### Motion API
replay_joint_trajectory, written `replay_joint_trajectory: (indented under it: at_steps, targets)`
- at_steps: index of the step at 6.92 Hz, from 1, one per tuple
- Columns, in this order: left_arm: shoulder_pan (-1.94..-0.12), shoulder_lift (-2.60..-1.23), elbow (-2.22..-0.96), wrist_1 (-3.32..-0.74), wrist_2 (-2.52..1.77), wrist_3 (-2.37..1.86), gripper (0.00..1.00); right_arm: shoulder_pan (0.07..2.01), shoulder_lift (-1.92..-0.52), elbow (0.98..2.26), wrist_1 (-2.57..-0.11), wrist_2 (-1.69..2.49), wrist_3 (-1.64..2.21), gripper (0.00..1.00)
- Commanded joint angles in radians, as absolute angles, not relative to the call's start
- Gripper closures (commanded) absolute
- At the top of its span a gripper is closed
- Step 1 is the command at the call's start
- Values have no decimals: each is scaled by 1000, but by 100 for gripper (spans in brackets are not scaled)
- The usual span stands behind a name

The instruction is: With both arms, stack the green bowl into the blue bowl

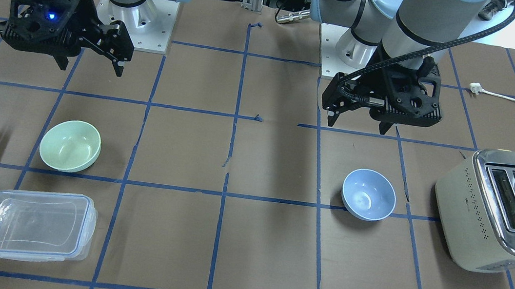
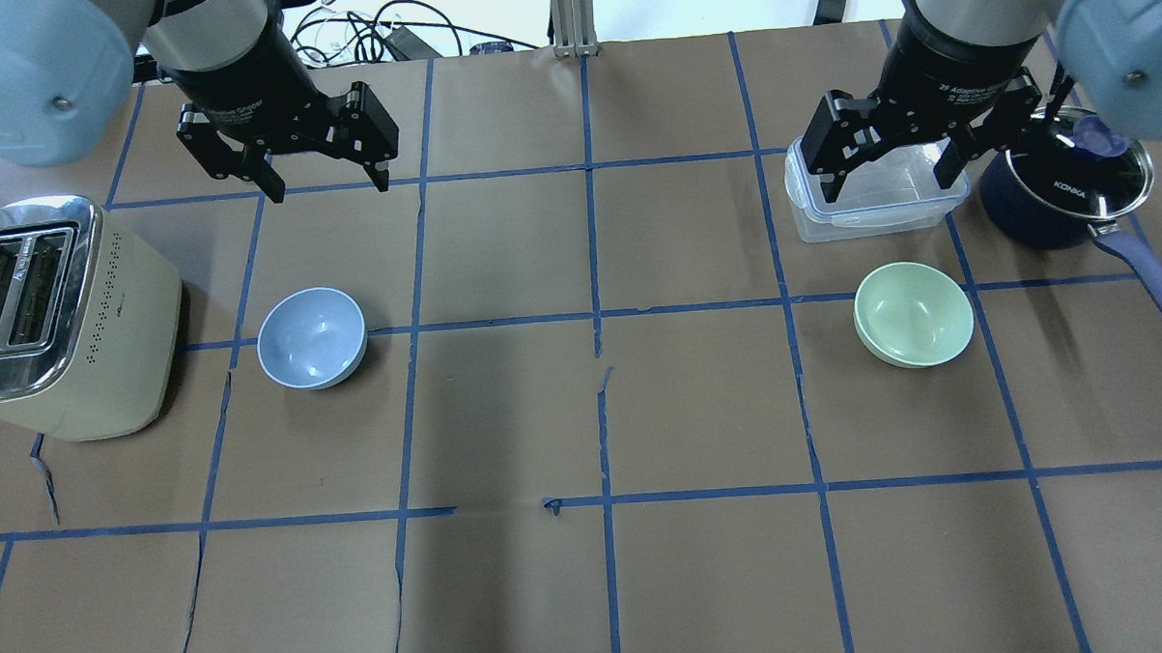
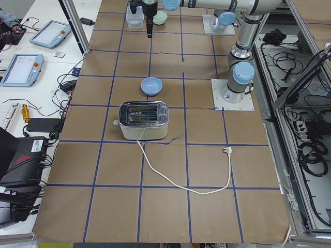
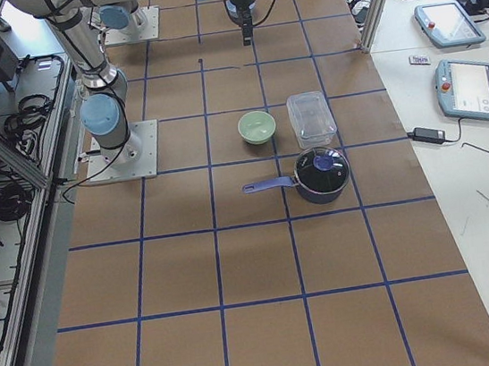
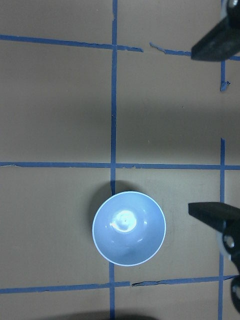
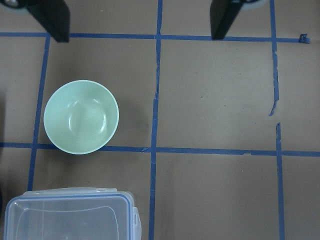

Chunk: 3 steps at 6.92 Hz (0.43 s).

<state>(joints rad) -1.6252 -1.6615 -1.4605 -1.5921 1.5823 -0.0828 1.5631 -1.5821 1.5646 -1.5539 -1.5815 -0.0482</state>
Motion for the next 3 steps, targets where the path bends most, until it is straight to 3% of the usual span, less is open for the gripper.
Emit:
replay_joint_trajectory:
  at_steps: [1, 3]
  targets:
    - [-1625, -1660, -1460, -1592, 1582, -83, 0, 1565, -1582, 1566, -1554, -1582, -48, 0]
    - [-1621, -1661, -1459, -1592, 1582, -83, 0, 1565, -1582, 1569, -1549, -1583, -48, 0]
